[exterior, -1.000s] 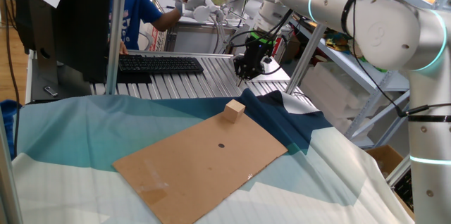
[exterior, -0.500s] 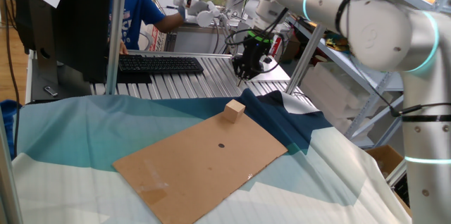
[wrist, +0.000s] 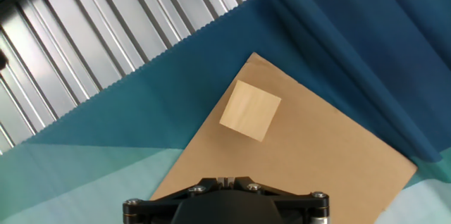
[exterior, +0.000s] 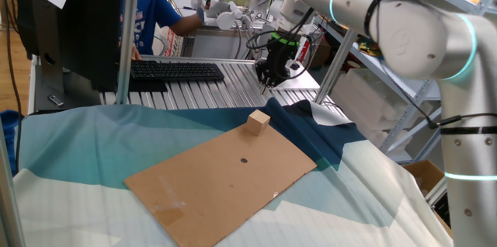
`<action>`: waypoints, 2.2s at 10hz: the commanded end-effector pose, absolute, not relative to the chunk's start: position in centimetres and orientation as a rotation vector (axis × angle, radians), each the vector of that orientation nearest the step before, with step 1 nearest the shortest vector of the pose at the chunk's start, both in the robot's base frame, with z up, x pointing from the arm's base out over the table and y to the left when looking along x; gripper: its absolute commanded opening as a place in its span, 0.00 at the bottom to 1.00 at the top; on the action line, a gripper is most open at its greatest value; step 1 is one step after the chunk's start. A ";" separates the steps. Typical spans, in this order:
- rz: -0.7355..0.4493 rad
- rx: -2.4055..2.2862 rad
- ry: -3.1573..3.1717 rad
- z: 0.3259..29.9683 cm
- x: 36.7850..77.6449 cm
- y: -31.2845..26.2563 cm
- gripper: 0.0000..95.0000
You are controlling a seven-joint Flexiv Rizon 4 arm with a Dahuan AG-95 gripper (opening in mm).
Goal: Grab the block and place it at the designated location
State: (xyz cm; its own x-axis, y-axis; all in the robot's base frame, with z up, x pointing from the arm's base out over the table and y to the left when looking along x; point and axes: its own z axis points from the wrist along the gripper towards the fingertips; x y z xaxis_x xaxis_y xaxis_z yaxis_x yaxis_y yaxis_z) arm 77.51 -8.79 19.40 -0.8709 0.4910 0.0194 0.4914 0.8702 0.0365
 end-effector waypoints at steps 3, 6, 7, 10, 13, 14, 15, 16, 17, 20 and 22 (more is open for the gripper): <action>-0.106 -0.877 -2.982 19.4 77.5 -8.8 0.00; -0.112 -0.935 -2.965 19.5 77.6 -8.8 0.00; -0.127 -0.953 -2.953 19.5 77.6 -8.8 0.00; -0.127 -0.969 -2.949 19.5 77.7 -8.8 0.00; -0.137 -0.996 -2.930 19.6 78.2 -8.9 0.00; -0.136 -1.005 -2.927 19.6 78.4 -8.9 0.00; -0.136 -1.013 -2.924 19.5 78.6 -8.8 0.00; -0.134 -1.019 -2.923 19.4 78.9 -8.8 0.00; -0.134 -1.019 -2.923 19.4 79.1 -8.8 0.00; -0.132 -1.028 -2.920 19.4 79.5 -8.9 0.00; -0.131 -1.045 -2.913 19.5 79.5 -8.9 0.00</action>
